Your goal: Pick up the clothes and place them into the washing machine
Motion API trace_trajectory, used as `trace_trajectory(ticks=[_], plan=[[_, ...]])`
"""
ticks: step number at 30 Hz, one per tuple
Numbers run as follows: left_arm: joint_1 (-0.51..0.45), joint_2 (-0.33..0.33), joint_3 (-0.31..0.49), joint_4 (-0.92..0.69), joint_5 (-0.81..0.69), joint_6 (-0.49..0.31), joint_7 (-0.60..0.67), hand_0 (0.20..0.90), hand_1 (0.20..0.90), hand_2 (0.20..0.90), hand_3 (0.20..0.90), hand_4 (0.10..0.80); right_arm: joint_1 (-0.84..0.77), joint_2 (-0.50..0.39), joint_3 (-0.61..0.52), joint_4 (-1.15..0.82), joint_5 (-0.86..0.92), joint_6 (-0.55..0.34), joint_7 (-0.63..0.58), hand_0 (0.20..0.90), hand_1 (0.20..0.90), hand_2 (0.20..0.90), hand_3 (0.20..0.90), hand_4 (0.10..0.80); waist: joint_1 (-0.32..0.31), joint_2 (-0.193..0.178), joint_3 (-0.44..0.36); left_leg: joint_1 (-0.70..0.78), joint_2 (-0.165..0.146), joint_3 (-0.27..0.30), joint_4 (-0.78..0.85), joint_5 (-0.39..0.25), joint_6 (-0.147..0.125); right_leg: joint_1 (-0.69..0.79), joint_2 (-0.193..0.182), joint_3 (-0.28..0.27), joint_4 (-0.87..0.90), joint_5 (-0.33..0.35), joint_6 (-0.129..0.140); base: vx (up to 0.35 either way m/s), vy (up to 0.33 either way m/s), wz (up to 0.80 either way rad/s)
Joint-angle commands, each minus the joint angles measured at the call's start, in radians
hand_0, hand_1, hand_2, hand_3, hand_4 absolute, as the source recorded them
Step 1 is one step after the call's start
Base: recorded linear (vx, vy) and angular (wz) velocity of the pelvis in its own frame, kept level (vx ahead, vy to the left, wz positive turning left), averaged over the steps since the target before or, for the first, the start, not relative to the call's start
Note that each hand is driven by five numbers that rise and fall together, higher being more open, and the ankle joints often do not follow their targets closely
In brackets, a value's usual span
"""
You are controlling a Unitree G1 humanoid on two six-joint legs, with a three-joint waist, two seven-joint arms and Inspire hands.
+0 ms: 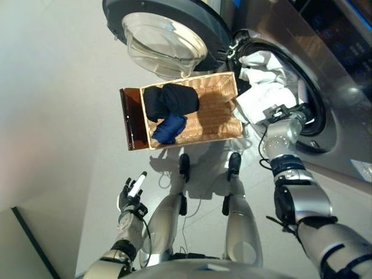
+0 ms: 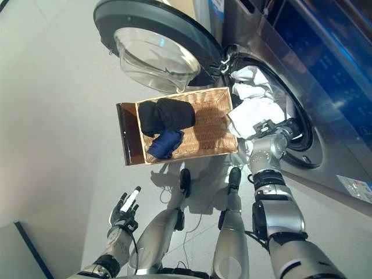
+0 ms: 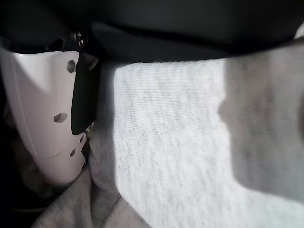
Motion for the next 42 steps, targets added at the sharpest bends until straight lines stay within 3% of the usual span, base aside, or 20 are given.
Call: trace_trajectory(ticks=[1, 7, 11, 20, 31, 37, 42], plan=[[0.028, 0.061, -0.072, 0.029, -0.014, -0.051, -0.004, 0.9, 0.9, 0.9, 0.9, 0.8, -0.183, -0.148, -0.007, 0.005, 0.035, -0.106, 0.023, 0.2, 0.2, 0.2, 0.2, 0.3, 0.024, -0.013, -0.06, 0.047, 0.002, -0.023, -0.007, -0.091, -0.082, -0.002, -0.106, 0.015, 0.093, -0.082, 0.083, -0.01, -0.003, 0.03], [0.048, 0.066, -0.114, -0.046, -0.06, -0.054, -0.039, 0.9, 0.9, 0.9, 0.9, 0.8, -0.307, -0.216, -0.007, 0.076, 0.158, -0.117, 0.043, 0.2, 0.2, 0.2, 0.2, 0.3, 0.05, 0.024, -0.048, 0.006, -0.003, -0.02, -0.007, -0.081, -0.086, -0.054, -0.109, 0.026, 0.108, -0.087, 0.081, 0.0, 0.0, 0.0], [0.058, 0.064, -0.139, -0.104, -0.093, -0.055, -0.058, 0.9, 0.9, 0.9, 0.9, 0.8, -0.372, -0.242, -0.048, 0.073, 0.289, -0.173, 0.057, 0.2, 0.2, 0.2, 0.2, 0.3, 0.067, 0.059, -0.04, -0.032, -0.01, -0.02, -0.007, -0.081, -0.091, -0.103, -0.116, 0.043, 0.115, -0.094, 0.084, 0.0, 0.0, 0.0], [0.061, 0.057, -0.174, -0.167, -0.11, -0.064, -0.065, 0.9, 0.9, 0.9, 0.9, 0.8, -0.47, -0.34, -0.064, 0.081, 0.409, -0.222, 0.082, 0.2, 0.2, 0.2, 0.2, 0.3, 0.091, 0.109, -0.057, -0.085, -0.025, -0.025, -0.007, -0.071, -0.1, -0.17, -0.125, 0.064, 0.128, -0.097, 0.088, 0.014, 0.001, -0.04], [0.049, 0.059, -0.208, -0.184, -0.108, -0.064, -0.054, 0.9, 0.9, 0.9, 0.9, 0.8, -0.581, -0.435, -0.036, 0.091, 0.532, -0.283, 0.116, 0.2, 0.2, 0.2, 0.2, 0.3, 0.093, 0.116, -0.085, -0.089, -0.036, -0.03, -0.007, -0.074, -0.105, -0.175, -0.128, 0.073, 0.134, -0.105, 0.091, 0.022, 0.0, 0.03], [0.067, 0.084, -0.189, -0.193, -0.087, -0.071, -0.047, 0.9, 0.9, 0.9, 0.9, 0.8, -0.661, -0.594, 0.056, 0.139, 0.463, -0.245, 0.066, 0.2, 0.2, 0.2, 0.2, 0.3, 0.086, 0.105, -0.097, -0.084, -0.04, -0.037, -0.007, -0.076, -0.108, -0.166, -0.131, 0.07, 0.131, -0.108, 0.092, 0.011, -0.011, 0.05], [0.067, 0.089, -0.186, -0.205, -0.073, -0.079, -0.034, 0.9, 0.9, 0.9, 0.9, 0.8, -0.685, -0.62, 0.098, 0.155, 0.453, -0.235, 0.052, 0.2, 0.2, 0.2, 0.2, 0.3, 0.083, 0.1, -0.094, -0.094, -0.038, -0.032, -0.007, -0.076, -0.108, -0.181, -0.127, 0.08, 0.128, -0.1, 0.091, -0.013, -0.014, 0.04]])
